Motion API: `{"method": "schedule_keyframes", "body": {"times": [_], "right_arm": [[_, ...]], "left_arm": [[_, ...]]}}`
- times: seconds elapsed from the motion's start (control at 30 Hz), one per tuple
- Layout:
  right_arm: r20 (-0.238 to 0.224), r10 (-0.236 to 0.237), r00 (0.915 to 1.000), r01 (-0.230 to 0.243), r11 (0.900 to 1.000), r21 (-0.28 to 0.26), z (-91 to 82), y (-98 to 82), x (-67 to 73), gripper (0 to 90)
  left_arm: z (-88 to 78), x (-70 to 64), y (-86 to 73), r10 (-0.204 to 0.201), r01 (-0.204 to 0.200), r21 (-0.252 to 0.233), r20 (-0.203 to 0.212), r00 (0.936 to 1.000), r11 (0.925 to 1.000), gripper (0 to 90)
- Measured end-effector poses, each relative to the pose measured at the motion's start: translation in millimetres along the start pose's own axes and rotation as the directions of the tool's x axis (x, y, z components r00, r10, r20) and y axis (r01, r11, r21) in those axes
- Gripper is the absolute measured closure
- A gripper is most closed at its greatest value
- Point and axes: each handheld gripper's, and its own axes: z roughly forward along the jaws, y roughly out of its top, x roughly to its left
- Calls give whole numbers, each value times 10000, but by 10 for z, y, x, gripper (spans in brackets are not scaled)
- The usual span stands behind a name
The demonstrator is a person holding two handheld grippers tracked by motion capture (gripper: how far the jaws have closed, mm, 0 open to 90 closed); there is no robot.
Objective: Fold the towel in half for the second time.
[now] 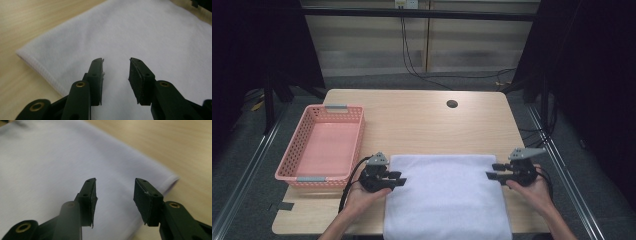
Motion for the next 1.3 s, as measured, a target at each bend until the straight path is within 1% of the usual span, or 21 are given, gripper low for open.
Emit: {"method": "schedule_keyframes", "body": {"times": [0.1,0.2,0.23,0.27,0.37,0.4,0.43,0.47,0.5,0.57,0.6,0.67,0.7,0.8,0.87,0.93,1.0,1.13,1.23,1.27,1.3], "right_arm": [[760,121,9970,-112,9999,-122,130,130,-262,492],[498,523,9974,-522,9986,-39,289,201,-467,448],[498,523,9974,-522,9986,-39,289,201,-467,448],[302,541,9981,-547,9983,204,372,193,-507,441],[329,445,9985,-460,9980,436,439,170,-507,464],[295,425,9987,-443,9970,635,463,146,-494,589],[295,425,9987,-443,9970,635,463,146,-494,589],[302,349,9989,-368,9972,651,462,139,-493,656],[278,574,9980,-588,9969,528,437,123,-501,750],[222,812,9964,-823,9951,552,413,110,-520,840],[82,806,9967,-809,9950,590,408,81,-540,857],[89,826,9965,-830,9945,641,401,70,-542,859],[72,796,9968,-799,9944,699,388,67,-548,862],[85,743,9972,-747,9950,662,387,61,-547,862],[68,676,9977,-679,9956,653,389,62,-549,860],[44,658,9978,-660,9957,645,390,61,-551,858],[30,654,9979,-654,9960,616,390,58,-551,854],[33,641,9979,-642,9961,603,391,57,-553,850],[14,661,9978,-660,9960,594,392,55,-555,850],[-31,720,9974,-717,9957,592,391,53,-559,850],[-31,720,9974,-717,9957,592,391,53,-559,850]], "left_arm": [[89,103,67,-163,162,-35,-240,9996,9999,636],[136,191,118,-195,190,-109,-452,9988,9998,624],[136,191,118,-195,190,-109,-452,9988,9998,623],[152,233,141,-223,219,-66,-736,9970,9997,615],[159,281,153,-469,450,-256,-822,9955,9987,579],[164,328,173,-421,394,-297,-947,9946,9988,567],[164,328,173,-421,394,-297,-947,9946,9988,559],[176,374,179,-645,592,-544,-1013,9928,9968,559],[183,389,184,-677,630,-501,-983,9929,9968,520],[225,381,191,-419,390,-346,-897,9951,9986,492],[260,368,197,-165,142,-198,-1208,9925,9997,480],[289,386,206,-245,229,-162,-1054,9941,9996,468],[302,402,221,-167,154,-122,-1199,9926,9998,463],[316,464,242,-509,454,-478,-1205,9914,9978,452],[339,508,251,-404,389,-146,-1242,9914,9991,443],[336,528,253,-420,404,-151,-1264,9911,9991,431],[322,568,247,-618,577,-325,-1407,9881,9978,417],[331,608,222,-720,700,-179,-1688,9830,9974,399],[359,632,190,-759,742,-168,-1663,9832,9971,385],[362,649,185,-988,951,-330,-1409,9851,9949,399],[362,649,185,-988,951,-330,-1409,9851,9949,423]]}}
